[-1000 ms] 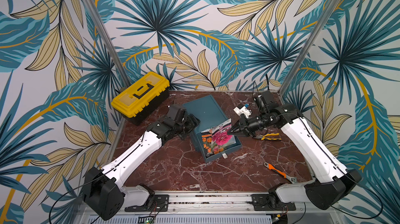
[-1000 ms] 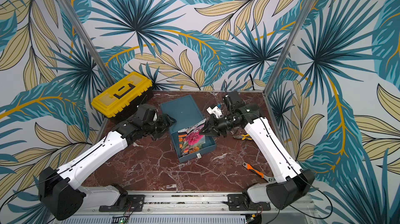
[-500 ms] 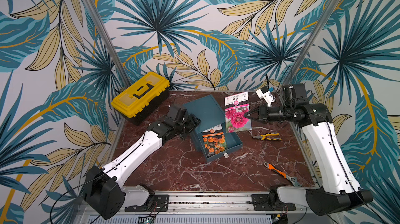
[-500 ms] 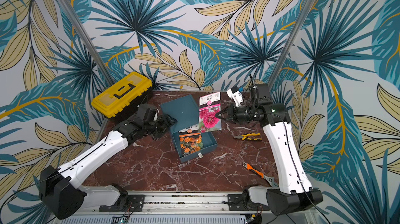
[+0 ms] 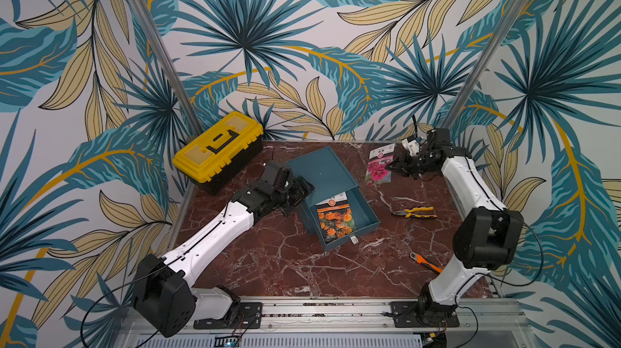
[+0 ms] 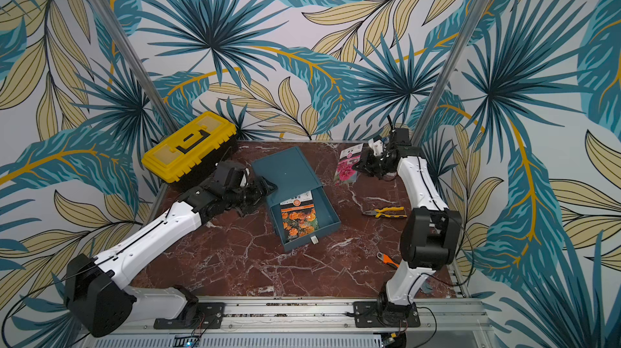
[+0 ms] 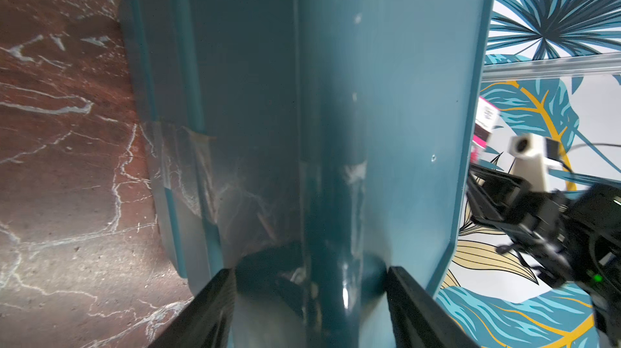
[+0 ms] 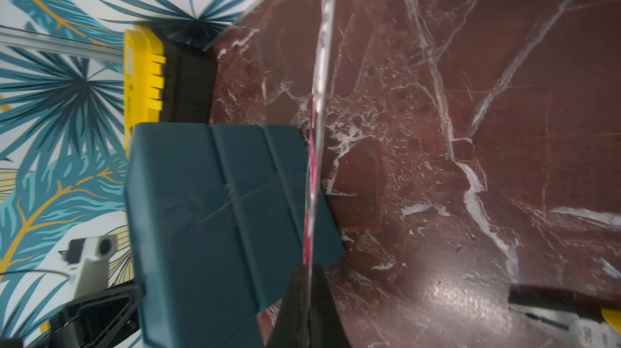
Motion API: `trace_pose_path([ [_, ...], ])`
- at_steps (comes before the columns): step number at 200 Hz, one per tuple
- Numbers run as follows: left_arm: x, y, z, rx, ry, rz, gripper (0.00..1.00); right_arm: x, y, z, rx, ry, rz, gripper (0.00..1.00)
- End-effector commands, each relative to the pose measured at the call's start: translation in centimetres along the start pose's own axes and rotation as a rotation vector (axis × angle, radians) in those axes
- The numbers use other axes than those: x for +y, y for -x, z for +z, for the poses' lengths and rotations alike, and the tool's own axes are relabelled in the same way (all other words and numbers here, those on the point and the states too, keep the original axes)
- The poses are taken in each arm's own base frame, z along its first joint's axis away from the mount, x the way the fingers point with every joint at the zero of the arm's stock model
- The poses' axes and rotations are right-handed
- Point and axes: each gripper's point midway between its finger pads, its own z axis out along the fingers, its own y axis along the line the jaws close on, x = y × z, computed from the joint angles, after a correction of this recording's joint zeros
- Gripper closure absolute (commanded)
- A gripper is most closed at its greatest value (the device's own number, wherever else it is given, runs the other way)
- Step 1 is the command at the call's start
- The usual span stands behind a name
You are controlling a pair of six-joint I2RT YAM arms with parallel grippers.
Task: Take the seed bags out of the drawer
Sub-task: Place the seed packet at the center of the board.
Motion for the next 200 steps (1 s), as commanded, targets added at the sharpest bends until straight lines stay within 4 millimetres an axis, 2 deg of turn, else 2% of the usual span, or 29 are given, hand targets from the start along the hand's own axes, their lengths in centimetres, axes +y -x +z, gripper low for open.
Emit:
trace_pose_path([
  [1, -0.3, -0.5, 0.6, 0.037, 0.010, 0.014, 0.26, -1.0, -0.5, 1.4, 0.064, 0.011, -0.008, 1.00],
  [38, 0.0, -0.6, 0.8, 0.052, 0.022, 0.008, 0.26, -5.3, -1.8, 4.3, 0.212, -0.092, 0.020, 1.00],
  [65, 0.2, -0.7, 0.8, 0.060, 0.029, 0.006, 0.26, -7.8, -1.6, 5.1, 0.241, -0.197, 0.022, 0.99],
  [79, 0.3, -0.8, 0.9, 0.065, 0.031, 0.004, 0.26, -9.1, -1.2, 5.1, 0.242, -0.265, 0.018, 0.95],
  [102, 0.3, -0.9, 0.8, 0.071, 0.031, 0.002, 0.26, -11.3, -0.7, 4.8, 0.246, -0.388, 0.016, 0.80],
  [124, 0.3, -0.9, 0.7, 0.071, 0.035, 0.005, 0.26, -12.4, 0.4, 4.0, 0.213, -0.485, 0.011, 0.71],
  [147, 0.5, -0.9, 0.7, 0.073, 0.041, 0.011, 0.26, -12.6, 2.2, 2.0, 0.136, -0.583, 0.008, 0.64],
  [167, 0.5, -1.0, 0.7, 0.073, 0.044, 0.014, 0.26, -11.2, 3.4, -0.5, 0.055, -0.627, -0.001, 0.63],
  [180, 0.6, -0.9, 0.6, 0.068, 0.043, 0.015, 0.26, -9.7, 3.9, -2.1, 0.004, -0.625, -0.008, 0.62],
  [200, 0.6, -0.9, 0.6, 0.064, 0.041, 0.019, 0.24, -5.6, 3.5, -3.8, -0.053, -0.560, -0.055, 0.61],
])
